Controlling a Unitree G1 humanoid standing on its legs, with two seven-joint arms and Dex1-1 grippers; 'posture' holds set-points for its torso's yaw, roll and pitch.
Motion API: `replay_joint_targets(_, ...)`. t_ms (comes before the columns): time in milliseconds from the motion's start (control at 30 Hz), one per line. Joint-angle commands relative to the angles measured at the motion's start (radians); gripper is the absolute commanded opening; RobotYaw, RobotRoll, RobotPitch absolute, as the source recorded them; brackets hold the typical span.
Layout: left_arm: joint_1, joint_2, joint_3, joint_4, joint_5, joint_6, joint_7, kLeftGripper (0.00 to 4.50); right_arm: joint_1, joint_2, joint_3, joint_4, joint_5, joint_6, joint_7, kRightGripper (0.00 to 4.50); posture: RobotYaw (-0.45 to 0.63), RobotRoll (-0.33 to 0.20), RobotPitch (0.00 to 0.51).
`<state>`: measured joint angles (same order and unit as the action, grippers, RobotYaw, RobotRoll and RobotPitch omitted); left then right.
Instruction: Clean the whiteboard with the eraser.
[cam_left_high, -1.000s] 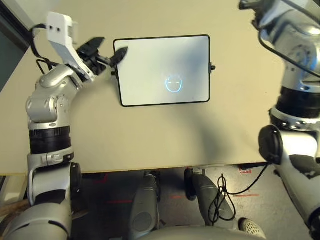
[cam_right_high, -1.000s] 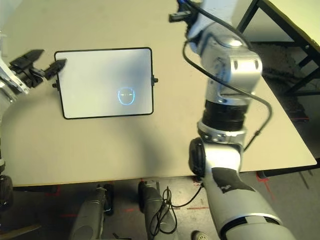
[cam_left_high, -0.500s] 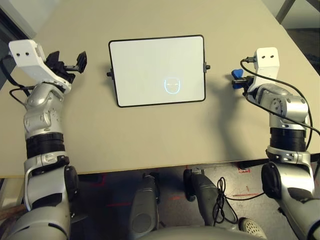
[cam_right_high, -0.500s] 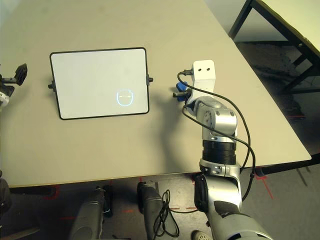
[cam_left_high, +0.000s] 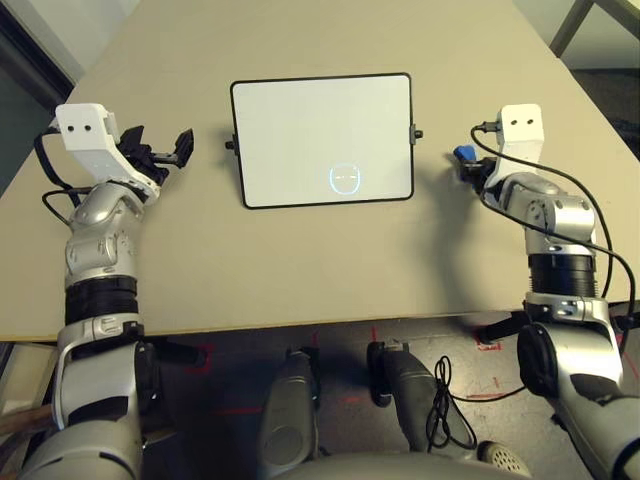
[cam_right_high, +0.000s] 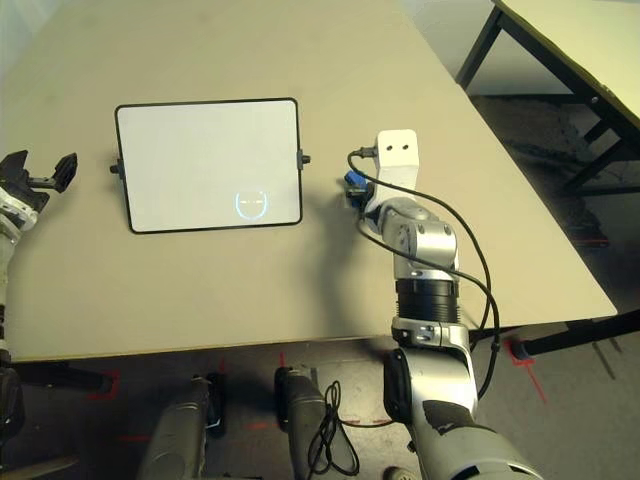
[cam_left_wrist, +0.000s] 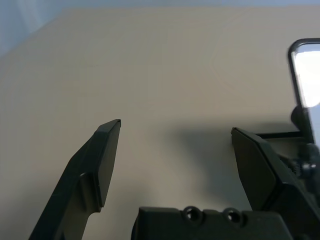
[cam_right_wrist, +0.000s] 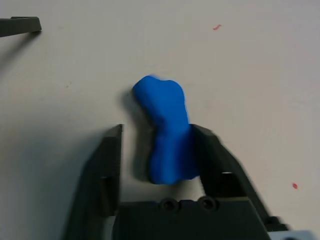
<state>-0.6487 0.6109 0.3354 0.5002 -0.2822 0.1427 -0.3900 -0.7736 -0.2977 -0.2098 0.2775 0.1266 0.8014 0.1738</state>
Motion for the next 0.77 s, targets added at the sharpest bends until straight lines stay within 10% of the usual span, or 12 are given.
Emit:
replay_joint_targets(33, -0.004, -0.007, -0.010, -0.006, 0.009, 0.003, 0.002, 4.50, -0.001, -0.013, -0.021, 0.002, 0.035, -0.056, 0.031, 3.94, 0.03, 0.000, 0.230)
replay_joint_targets(100, -0.016, -0.011, -0.008, 0.002, 0.016, -0.017, 0.012, 4.50, -0.011, -0.017, -0.058, -0.010, 0.058, -0.131, 0.031, 4.47, 0.03, 0.000, 0.230)
replay_joint_targets(400, -0.025, -0.041, 0.009, 0.054, 0.076, -0.163, 0.137, 4.50, -0.048, -0.174, -0.163, 0.355, 0.060, -0.760, 0.079, 4.47, 0.03, 0.000, 0.224)
replay_joint_targets(767, 0.021, -0.009, 0.024, 0.220, 0.112, -0.283, 0.187, 4.50, -0.024, -0.215, -0.154, 0.771, 0.055, -1.109, 0.179, 4.47, 0.04, 0.000, 0.184)
